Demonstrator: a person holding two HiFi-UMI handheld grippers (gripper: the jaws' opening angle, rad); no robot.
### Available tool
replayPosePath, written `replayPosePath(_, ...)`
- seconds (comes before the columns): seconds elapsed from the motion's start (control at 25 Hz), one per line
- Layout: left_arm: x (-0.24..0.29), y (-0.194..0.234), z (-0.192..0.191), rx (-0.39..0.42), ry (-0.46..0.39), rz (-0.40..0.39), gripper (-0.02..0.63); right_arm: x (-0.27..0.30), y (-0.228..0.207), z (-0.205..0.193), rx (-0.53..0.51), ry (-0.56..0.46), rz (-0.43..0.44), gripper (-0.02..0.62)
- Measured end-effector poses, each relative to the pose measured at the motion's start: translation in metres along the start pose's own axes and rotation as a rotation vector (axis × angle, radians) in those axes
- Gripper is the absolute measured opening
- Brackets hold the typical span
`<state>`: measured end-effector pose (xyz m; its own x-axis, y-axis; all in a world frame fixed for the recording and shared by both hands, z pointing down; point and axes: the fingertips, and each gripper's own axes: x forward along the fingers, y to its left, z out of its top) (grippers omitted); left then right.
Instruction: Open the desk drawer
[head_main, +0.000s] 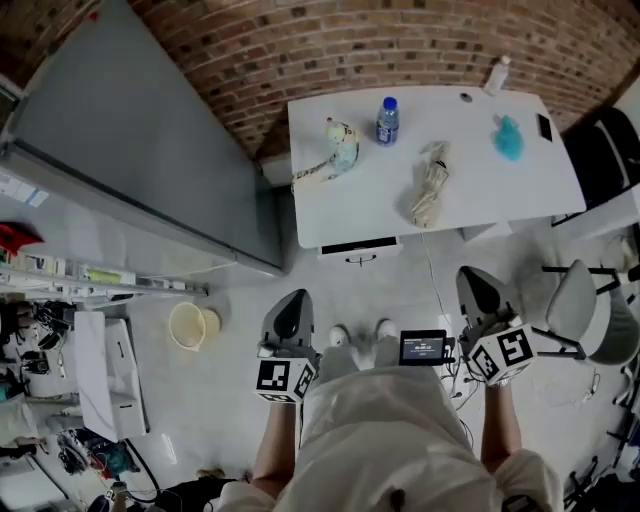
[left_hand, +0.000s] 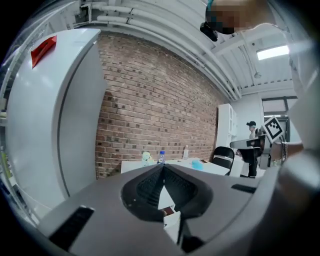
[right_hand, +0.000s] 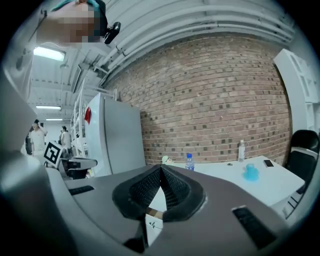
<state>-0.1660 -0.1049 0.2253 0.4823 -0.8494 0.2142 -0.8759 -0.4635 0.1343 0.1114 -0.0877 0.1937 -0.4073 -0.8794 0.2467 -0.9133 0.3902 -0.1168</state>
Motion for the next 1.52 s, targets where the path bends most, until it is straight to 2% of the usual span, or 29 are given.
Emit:
replayPosePath(0.2,-0.017,-0.015,0.035,0.001,-0.044,0.011,0.006,-0.023,0.012,0.040,0.053,-0.072,0.029,0.026)
replayPosePath(0.52,-0.035,-0.018,0.091,0.029,-0.137,0.041,0.007,-0.019,0.060,0.067,0.113,-0.125,0.159,0.025)
replayPosePath(0.68,-0.041,-0.021,0.106,0.028,-0.169,0.044,0.006,-0.013,0.075,0.080,0.112,-0.153,0.192,0.025)
replayPosePath(0.88,-0.042,-0.020,0.110,0.002,-0.179,0.027,0.007,-0.007,0.086,0.083,0.110,-0.156,0.207,0.025)
replayPosePath(1.52,-0.030,-0.023,0.102,0.014,-0.138,-0.058,0.006,0.000,0.088,0.069,0.130,-0.114,0.145,0.025)
